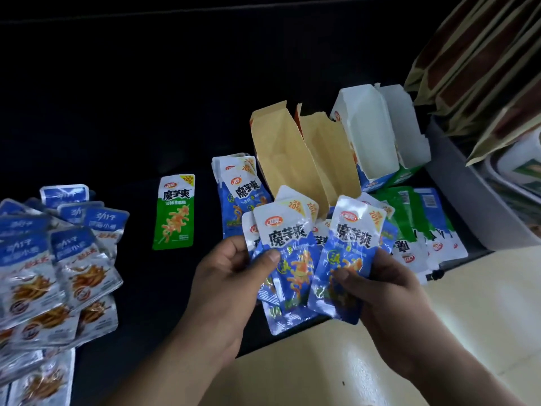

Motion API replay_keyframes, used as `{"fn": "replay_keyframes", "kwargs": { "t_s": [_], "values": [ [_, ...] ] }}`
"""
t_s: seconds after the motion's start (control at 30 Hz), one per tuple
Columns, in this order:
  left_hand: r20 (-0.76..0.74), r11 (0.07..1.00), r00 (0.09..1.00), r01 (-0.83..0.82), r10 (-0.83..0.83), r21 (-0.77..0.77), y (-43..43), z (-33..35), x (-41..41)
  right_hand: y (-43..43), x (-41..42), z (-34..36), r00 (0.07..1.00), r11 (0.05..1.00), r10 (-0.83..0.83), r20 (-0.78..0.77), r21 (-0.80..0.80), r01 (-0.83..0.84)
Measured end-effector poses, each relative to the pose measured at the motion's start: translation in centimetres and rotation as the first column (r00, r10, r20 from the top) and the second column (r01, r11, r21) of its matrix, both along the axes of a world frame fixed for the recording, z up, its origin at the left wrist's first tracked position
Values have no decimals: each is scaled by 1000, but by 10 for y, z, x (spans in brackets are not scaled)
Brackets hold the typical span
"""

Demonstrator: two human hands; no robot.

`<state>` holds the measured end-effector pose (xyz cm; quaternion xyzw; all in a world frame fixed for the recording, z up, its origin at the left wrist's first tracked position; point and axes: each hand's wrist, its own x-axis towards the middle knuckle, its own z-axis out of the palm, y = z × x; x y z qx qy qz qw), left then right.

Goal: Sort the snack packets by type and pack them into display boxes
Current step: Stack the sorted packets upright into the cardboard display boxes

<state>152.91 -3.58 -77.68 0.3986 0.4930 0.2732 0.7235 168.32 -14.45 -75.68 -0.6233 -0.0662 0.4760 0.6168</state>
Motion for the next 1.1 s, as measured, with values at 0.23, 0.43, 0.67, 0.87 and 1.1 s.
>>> {"fn": "replay_keyframes", "kwargs": {
  "t_s": [0.23,0.43,0.67,0.87,1.1],
  "values": [
    [-28,998,998,58,-57,39,-7,5,2,13,-19,6,977,982,188,102,-27,-186],
    [-225,966,964,186,-143,182,-11,12,-2,37,-32,1,836,917,389,386,-247,-313],
    [-169,992,985,-6,28,129,20,5,-22,83,-45,-3,609,823,564,558,-327,-464],
    [-274,962,946,-106,176,253,67,-19,-13,85,-33,1,663,924,381,644,-244,-293],
    [-430,936,892,23,140,352,99,-45,20,67,-19,-7,751,947,319,578,-231,-224]
  ]
}}
